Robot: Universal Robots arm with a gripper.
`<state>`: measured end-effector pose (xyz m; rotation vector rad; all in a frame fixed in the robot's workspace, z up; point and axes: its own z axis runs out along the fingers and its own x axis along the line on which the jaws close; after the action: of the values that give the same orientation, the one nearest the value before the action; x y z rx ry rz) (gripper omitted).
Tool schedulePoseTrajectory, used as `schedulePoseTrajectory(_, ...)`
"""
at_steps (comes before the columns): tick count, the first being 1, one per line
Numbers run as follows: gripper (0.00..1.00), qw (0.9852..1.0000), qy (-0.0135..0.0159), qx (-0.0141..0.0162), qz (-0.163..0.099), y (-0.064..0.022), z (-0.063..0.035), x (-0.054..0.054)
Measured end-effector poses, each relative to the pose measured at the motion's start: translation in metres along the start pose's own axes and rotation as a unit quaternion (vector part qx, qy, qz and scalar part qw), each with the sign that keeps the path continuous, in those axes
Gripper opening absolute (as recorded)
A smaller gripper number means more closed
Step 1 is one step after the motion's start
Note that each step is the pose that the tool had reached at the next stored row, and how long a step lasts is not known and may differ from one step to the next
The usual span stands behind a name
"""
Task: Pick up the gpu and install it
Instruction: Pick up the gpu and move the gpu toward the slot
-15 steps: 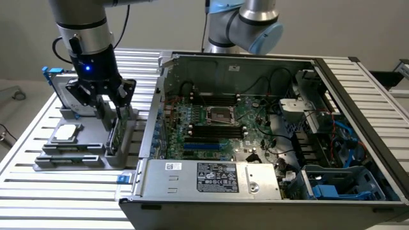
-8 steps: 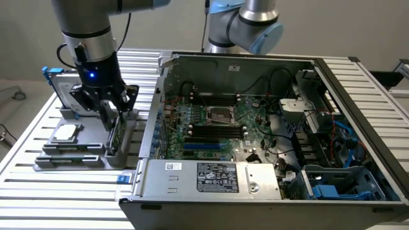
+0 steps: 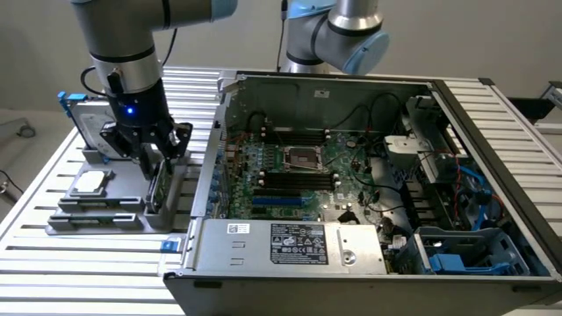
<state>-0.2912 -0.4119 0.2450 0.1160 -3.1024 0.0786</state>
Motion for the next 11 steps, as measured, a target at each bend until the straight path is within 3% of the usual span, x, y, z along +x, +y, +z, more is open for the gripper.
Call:
schedulePoseTrajectory(3,0.48,1.0000,0.0000,0.0000,0.000,0.0000,0.0000,0.0001)
schedulePoseTrajectory(4,0.48,1.0000,-0.0013,0.0001,0.000,0.0000,0.0000,0.0002)
schedulePoseTrajectory(5,0.48,1.0000,-0.0058,0.0003,0.000,0.0001,0.0001,0.0003)
schedulePoseTrajectory(7,0.48,0.9999,-0.0118,0.0000,0.001,0.0001,0.0003,0.0006)
schedulePoseTrajectory(11,0.48,0.9999,-0.0122,-0.0006,0.002,0.0001,0.0003,0.0021)
